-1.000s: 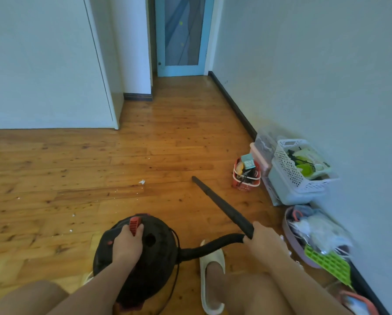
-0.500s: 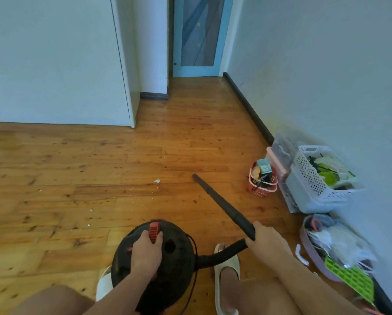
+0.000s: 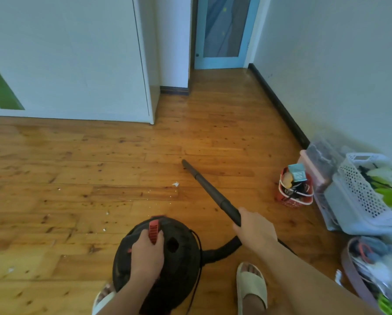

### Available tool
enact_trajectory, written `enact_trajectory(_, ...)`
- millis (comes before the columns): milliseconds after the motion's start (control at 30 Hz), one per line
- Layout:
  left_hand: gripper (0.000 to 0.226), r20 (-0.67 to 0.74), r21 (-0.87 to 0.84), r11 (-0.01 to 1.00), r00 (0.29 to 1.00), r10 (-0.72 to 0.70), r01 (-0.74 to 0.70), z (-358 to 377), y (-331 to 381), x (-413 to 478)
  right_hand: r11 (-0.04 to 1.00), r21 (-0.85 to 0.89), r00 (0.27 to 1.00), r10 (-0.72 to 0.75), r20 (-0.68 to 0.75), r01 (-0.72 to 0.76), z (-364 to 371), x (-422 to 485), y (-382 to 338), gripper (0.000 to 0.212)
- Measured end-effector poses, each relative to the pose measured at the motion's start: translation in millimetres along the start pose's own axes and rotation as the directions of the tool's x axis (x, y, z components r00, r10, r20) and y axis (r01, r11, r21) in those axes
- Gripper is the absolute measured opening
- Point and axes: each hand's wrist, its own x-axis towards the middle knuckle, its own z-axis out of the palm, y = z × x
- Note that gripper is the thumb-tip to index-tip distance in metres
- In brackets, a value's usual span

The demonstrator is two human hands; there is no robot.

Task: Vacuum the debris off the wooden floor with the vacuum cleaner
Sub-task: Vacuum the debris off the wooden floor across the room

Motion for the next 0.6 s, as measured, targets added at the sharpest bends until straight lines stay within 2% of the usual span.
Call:
enact_trajectory(167,0.027,-0.019,-0.012,0.999,0.999,-0.040,0.040,-7,-2,12,0.999,0.029,0.999,0.039,0.008,-0.039,1,6,-11,0.019)
enact_trajectory(400,0.025,-0.087,0.020,0.993,0.990,-0.112,0.114,-23,-11,-19,0.998,0.066,0.999,-0.023,0.042,0.020,-6,-40,-4,0.019)
enact_trajectory(600,0.024,0.001,0.070,0.996,0.999,-0.053,0.053,-28,-26,-56,0.997,-0.026,0.997,-0.067,0.028,0.068,-10,-102,20,0.018)
